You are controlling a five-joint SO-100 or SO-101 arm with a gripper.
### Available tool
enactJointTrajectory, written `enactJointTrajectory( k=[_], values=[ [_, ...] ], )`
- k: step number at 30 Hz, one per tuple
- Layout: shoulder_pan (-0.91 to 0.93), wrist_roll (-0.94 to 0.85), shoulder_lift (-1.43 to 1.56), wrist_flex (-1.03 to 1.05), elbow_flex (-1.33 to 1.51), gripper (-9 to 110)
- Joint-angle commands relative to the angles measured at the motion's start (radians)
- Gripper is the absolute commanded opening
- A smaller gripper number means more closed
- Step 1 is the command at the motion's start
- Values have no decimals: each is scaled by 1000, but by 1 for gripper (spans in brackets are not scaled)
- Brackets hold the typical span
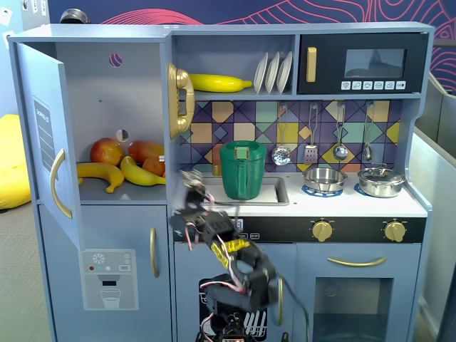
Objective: Open the left cabinet door
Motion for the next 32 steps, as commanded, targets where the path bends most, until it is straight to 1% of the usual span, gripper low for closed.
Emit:
enactJointTrajectory(
  k=[1,4,6,11,17,21,24,32],
  values=[
    [187,100,143,236,87,0],
    [275,135,175,380,149,0],
    [310,190,195,446,193,0],
    [368,195,224,595,291,0],
    [482,78,264,733,417,0],
    [514,-35,288,848,426,0],
    [555,-115,296,862,428,0],
    [572,-192,334,864,428,0]
  ],
)
